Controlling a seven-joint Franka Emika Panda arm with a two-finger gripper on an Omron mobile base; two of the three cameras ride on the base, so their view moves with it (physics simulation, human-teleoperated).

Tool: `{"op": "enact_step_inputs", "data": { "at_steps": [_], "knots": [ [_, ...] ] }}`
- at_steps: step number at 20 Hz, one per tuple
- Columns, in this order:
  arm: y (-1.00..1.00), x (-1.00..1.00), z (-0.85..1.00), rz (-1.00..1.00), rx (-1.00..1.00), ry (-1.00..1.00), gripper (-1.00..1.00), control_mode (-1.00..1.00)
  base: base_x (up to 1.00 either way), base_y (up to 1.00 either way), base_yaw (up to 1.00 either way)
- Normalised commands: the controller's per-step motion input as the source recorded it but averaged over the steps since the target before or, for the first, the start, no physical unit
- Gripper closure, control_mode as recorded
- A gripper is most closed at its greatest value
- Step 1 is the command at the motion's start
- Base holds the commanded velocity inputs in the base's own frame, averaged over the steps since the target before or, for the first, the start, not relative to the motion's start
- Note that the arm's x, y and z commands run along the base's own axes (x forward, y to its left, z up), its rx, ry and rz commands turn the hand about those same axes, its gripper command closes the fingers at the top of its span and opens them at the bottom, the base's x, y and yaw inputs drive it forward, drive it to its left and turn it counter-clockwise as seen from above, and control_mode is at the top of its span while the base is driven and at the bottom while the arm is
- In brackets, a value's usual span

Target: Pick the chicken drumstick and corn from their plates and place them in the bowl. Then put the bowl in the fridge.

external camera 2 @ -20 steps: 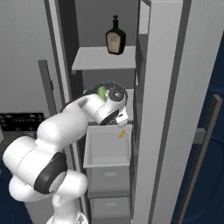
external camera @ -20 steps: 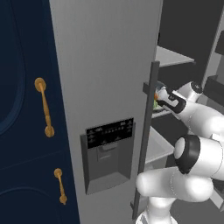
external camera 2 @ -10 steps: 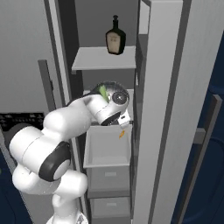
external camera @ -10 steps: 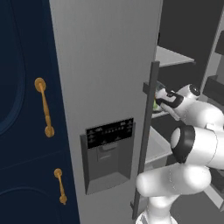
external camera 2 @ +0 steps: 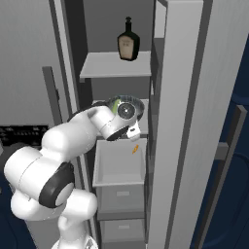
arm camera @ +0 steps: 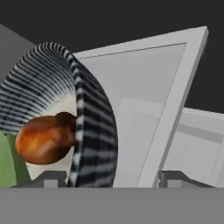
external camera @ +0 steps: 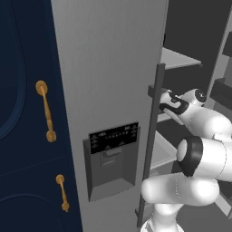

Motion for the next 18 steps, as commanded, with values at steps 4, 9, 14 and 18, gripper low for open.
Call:
{"op": "enact_step_inputs", "data": {
  "at_steps": [4, 9, 14, 18],
  "knots": [
    [0.02, -0.41, 0.27, -0.1, 0.0, -0.23, -1.0, -1.0, 0.0, 0.0, 0.0],
    [0.05, -0.62, 0.55, -0.09, 0.0, -0.24, -1.0, -1.0, 0.0, 0.0, 0.0],
    [0.31, -0.86, 0.39, -0.07, -0.04, -0.08, -1.0, -1.0, 0.0, 0.0, 0.0],
    [0.11, -0.94, 0.89, -0.1, -0.05, -0.1, -1.0, -1.0, 0.0, 0.0, 0.0]
  ]
}}
